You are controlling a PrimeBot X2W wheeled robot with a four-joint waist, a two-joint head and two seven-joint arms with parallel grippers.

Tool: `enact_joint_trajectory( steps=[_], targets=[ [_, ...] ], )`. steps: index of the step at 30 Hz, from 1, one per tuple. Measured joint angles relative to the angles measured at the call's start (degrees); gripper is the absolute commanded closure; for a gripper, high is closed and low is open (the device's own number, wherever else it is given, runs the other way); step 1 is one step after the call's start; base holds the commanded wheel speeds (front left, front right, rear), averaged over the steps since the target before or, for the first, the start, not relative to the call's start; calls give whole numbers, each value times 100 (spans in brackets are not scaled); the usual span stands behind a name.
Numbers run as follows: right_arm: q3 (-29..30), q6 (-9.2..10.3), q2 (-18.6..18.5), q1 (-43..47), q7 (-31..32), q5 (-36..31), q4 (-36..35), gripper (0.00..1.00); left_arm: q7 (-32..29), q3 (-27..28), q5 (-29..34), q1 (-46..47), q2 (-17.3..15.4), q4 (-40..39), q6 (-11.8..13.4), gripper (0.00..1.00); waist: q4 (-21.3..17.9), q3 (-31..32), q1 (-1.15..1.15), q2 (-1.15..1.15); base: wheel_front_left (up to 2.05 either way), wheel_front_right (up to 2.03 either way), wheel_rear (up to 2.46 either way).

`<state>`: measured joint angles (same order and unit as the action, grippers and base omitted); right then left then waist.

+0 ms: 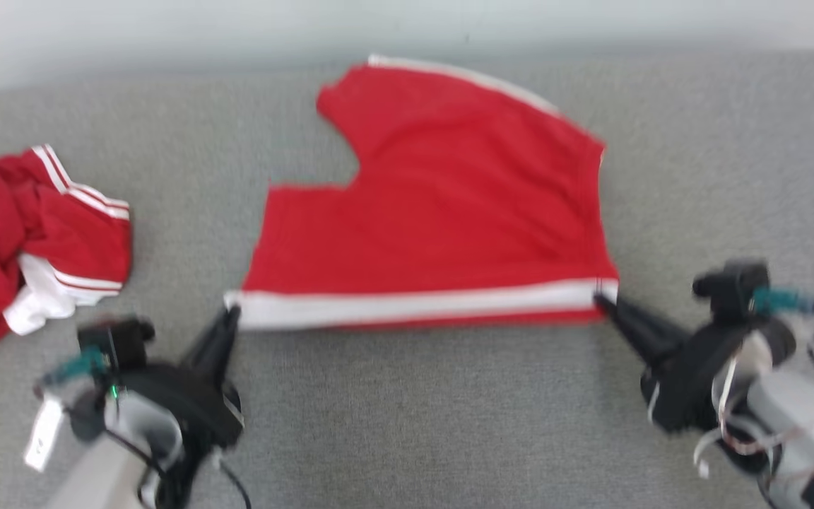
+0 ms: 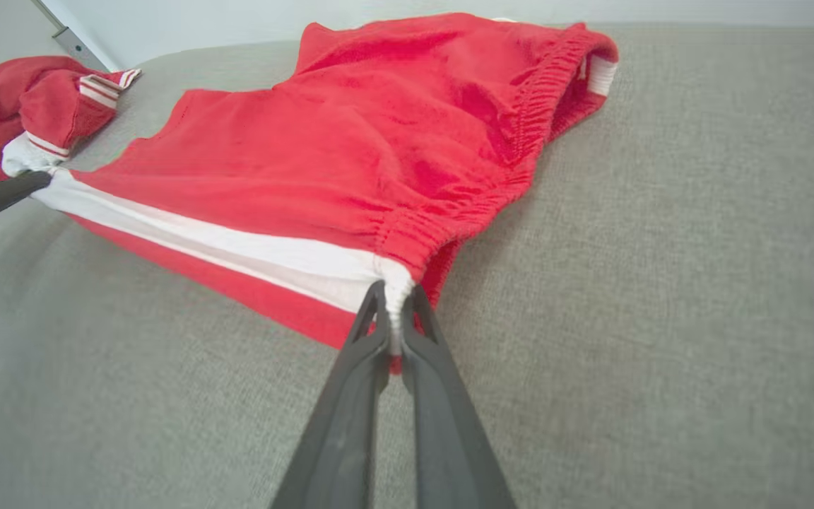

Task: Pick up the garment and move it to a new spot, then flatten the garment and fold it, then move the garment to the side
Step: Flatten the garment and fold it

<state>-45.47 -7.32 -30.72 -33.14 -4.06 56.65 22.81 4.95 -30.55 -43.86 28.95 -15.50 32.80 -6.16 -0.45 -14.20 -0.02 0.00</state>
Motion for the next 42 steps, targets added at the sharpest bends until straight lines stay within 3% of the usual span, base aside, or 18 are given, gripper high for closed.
enact_joint_trajectory(
  steps=[8, 16, 42],
  targets=[
    [-364, 0, -202, 927, 10, 328, -188, 100, 122, -213, 9, -1085, 32, -54, 96, 100, 1, 734, -1, 0, 0, 0, 0],
    [-446, 0, -423, 1376, 163, 508, -348, 100, 112, -352, 47, -1501, 9, -347, 252, 100, 58, 1157, 0, 0, 0, 0, 0],
    [-544, 156, -502, 1536, 668, 740, -494, 100, -227, -412, 8, -1734, 54, -575, 524, 100, 144, 1175, 2, 1, 0, 0, 0]
  ],
)
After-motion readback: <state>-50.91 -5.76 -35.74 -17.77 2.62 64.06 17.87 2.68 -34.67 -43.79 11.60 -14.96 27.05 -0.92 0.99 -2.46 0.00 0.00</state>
